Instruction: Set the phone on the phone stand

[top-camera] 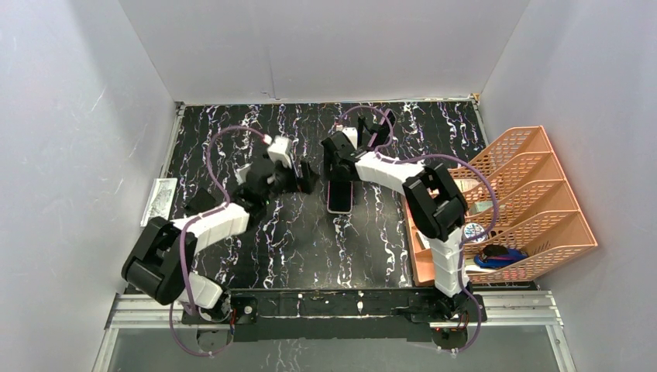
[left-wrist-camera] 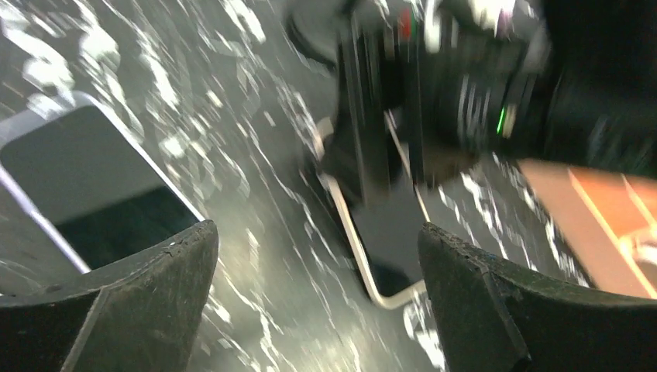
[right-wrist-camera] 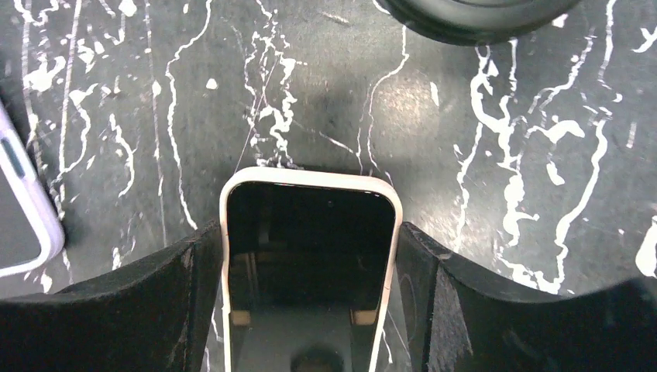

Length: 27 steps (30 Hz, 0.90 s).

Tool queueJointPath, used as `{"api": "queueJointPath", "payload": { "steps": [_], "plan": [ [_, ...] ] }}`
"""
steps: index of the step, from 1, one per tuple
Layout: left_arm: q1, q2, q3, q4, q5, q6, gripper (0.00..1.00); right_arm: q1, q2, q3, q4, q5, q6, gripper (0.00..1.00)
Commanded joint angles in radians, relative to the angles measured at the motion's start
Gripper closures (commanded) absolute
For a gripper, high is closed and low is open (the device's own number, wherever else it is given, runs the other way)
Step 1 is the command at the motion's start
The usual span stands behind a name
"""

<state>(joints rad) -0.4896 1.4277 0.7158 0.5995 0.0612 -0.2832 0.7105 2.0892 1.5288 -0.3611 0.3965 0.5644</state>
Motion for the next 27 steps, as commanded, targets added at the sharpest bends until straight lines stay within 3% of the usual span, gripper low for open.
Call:
{"api": "queueJointPath", "payload": {
  "steps": [1,7,19,27],
  "plan": [
    [-0.113,-0.050,-0.135,0.085,0.024,-0.029,0.03,0.008,-0.160,-0.064,0.144,0.038,-0.027,0.42],
    [-0.192,-0.017,-0.220,0.191,0.023,-0.056,0.04,0.009,-0.263,-0.157,0.194,0.019,-0.014,0.42],
    [-0.251,0.150,-0.231,0.260,-0.198,0.041,0.04,0.024,-0.305,-0.211,0.231,-0.004,-0.021,0.42],
    [-0.251,0.269,-0.205,0.422,-0.110,0.044,0.05,0.033,-0.316,-0.214,0.224,-0.019,-0.043,0.41]
  ]
}}
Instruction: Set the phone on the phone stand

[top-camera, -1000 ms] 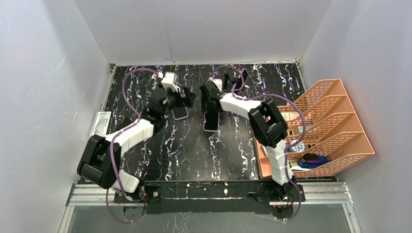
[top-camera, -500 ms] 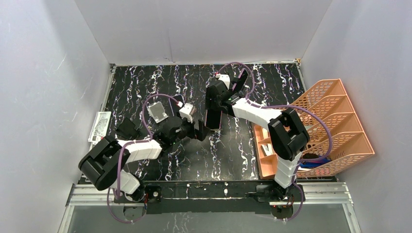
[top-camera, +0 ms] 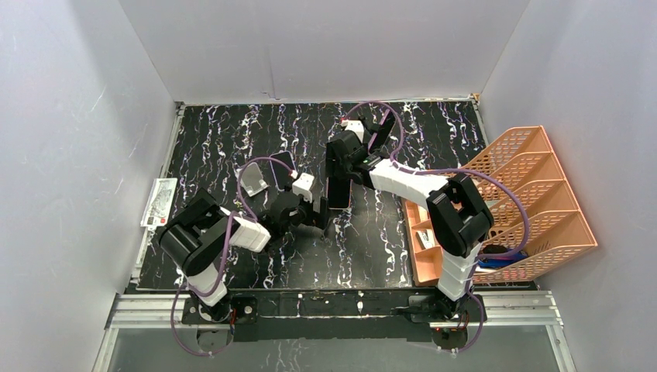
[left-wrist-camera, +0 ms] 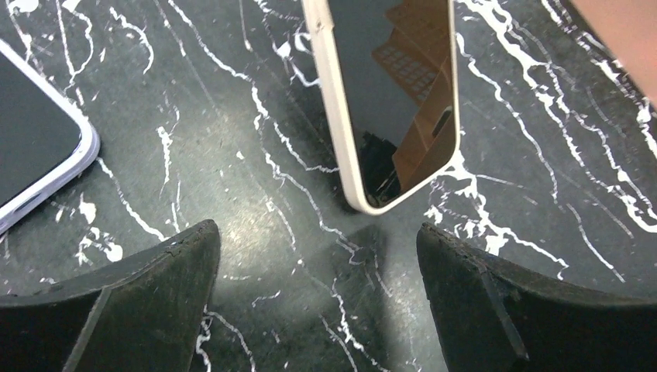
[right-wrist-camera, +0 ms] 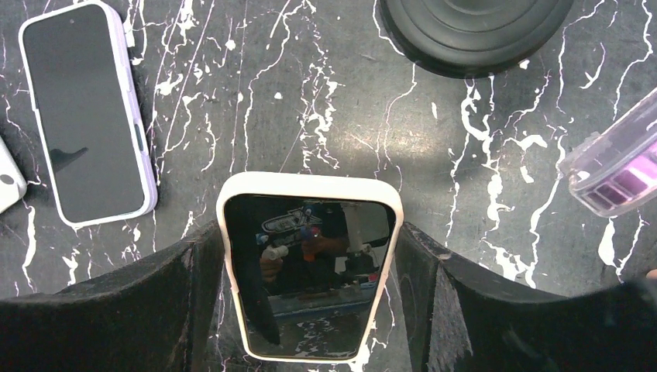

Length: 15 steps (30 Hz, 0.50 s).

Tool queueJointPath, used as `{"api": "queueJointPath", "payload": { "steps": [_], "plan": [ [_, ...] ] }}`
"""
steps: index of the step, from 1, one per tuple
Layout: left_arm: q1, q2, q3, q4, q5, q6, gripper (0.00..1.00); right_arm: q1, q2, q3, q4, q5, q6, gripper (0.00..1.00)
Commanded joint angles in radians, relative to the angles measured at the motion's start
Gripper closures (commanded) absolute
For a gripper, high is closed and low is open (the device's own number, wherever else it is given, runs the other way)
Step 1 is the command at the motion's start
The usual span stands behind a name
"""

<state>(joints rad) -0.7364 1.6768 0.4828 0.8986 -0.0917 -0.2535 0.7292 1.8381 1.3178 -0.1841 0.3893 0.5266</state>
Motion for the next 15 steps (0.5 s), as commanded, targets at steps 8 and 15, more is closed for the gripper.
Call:
{"api": "queueJointPath", "payload": {
  "steps": [8,15],
  "plan": [
    [-0.003,0.089,0.020,0.310,0.178,-0.004,0.17,0.019,-0.070,-0.019,0.044,-0.019,-0.010,0.42],
    [-0.004,0.172,-0.003,0.497,0.221,-0.032,0.31,0.020,-0.089,-0.036,0.049,-0.030,-0.022,0.42]
  ]
}}
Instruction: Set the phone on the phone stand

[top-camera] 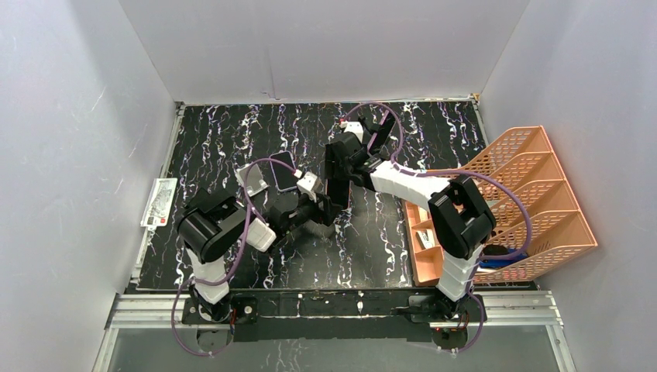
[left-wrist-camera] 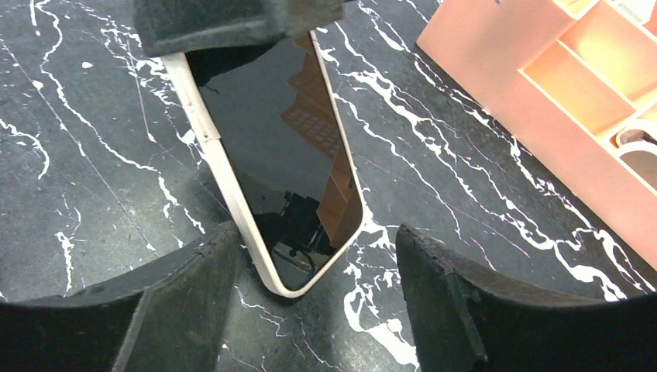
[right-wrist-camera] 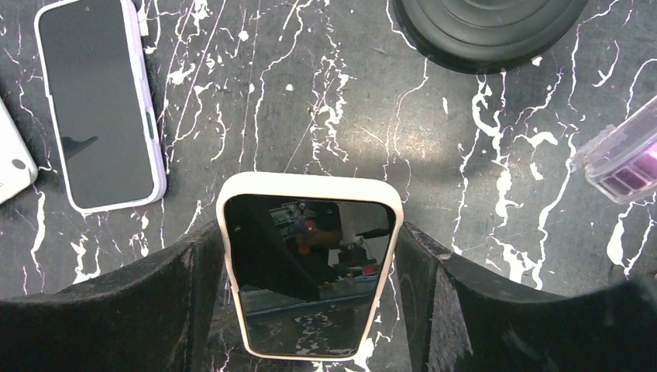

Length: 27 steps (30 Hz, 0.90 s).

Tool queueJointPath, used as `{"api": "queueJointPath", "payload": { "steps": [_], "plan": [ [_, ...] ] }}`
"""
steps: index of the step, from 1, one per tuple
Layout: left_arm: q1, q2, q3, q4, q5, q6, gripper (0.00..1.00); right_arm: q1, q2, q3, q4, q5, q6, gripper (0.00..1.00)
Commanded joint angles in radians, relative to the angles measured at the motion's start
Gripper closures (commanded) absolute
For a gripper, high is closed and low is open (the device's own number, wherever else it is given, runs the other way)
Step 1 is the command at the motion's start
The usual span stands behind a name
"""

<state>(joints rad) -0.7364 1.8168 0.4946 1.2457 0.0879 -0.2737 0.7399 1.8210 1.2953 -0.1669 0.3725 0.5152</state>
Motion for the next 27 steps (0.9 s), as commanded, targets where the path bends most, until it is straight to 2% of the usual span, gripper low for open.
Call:
{"api": "queueJointPath", "payload": {
  "steps": [1,11,17,22,27],
  "plan": [
    [-0.003,0.047,-0.018,0.175,0.048,-0.014,0.33,0.010,-0.079,-0.020,0.034,-0.014,-0.012,0.42],
    [0.013,0.189,-0.025,0.376,0.143,-0.095,0.66,0.010,-0.152,-0.092,0.070,-0.044,-0.044,0.41],
    [0.061,0.289,-0.019,0.544,0.239,-0.227,1.00,0.009,-0.178,-0.127,0.106,-0.075,-0.052,0.41],
    [0.064,0.281,-0.017,0.544,0.298,-0.229,1.00,0.010,-0.195,-0.141,0.118,-0.079,-0.058,0.41],
    [0.064,0.203,-0.038,0.544,0.320,-0.227,1.00,0.009,-0.217,-0.147,0.138,-0.077,-0.099,0.38]
  ]
}}
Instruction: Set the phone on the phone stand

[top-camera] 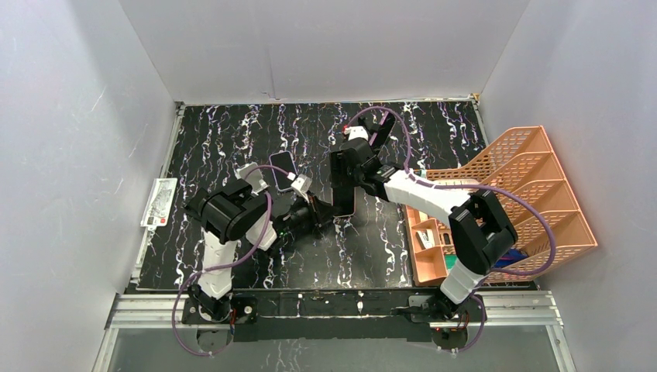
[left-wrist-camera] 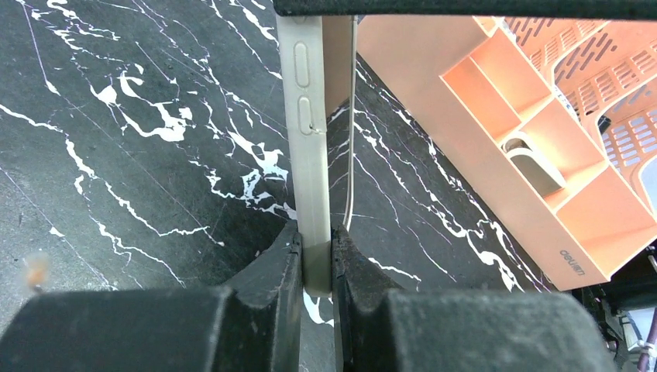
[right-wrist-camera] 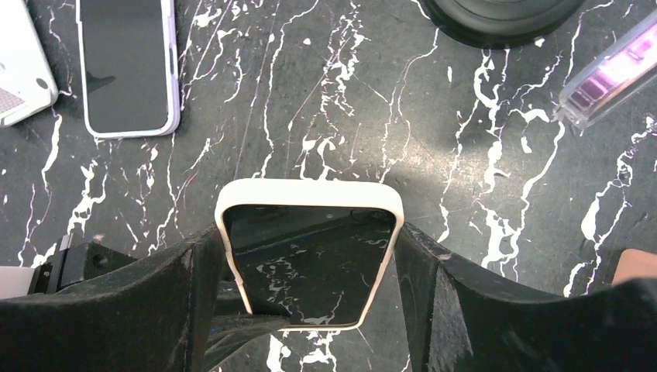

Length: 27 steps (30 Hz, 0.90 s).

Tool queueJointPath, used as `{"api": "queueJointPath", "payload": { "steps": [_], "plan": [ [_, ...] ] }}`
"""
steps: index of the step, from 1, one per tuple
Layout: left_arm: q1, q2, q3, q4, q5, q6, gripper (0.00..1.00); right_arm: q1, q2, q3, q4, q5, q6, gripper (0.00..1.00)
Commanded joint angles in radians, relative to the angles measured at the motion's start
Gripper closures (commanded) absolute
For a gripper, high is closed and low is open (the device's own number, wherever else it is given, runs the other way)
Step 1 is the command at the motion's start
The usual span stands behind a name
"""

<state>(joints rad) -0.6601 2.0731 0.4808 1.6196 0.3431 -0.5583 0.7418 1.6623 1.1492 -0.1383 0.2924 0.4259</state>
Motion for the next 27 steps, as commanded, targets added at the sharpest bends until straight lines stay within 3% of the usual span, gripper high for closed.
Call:
{"api": "queueJointPath", "payload": {
  "steps": [1,5,12,19,27],
  "plan": [
    [-0.012,-0.076,-0.029,0.169,0.071,0.055,1.00,0.007,-0.065,-0.003,0.119,0.001,-0.021,0.37],
    [-0.013,-0.184,-0.053,0.169,0.090,0.034,1.00,0.003,-0.082,-0.015,0.164,-0.015,-0.050,0.26],
    [-0.012,-0.328,-0.163,0.165,0.054,0.074,1.00,-0.031,-0.056,-0.119,0.323,-0.175,-0.027,0.05],
    [-0.011,-0.471,-0.238,0.099,-0.003,0.129,1.00,-0.062,-0.088,-0.231,0.496,-0.285,0.018,0.01],
    [0.019,-0.580,-0.262,-0.004,-0.071,0.184,1.00,-0.150,-0.183,-0.364,0.724,-0.513,0.019,0.01]
  ]
}}
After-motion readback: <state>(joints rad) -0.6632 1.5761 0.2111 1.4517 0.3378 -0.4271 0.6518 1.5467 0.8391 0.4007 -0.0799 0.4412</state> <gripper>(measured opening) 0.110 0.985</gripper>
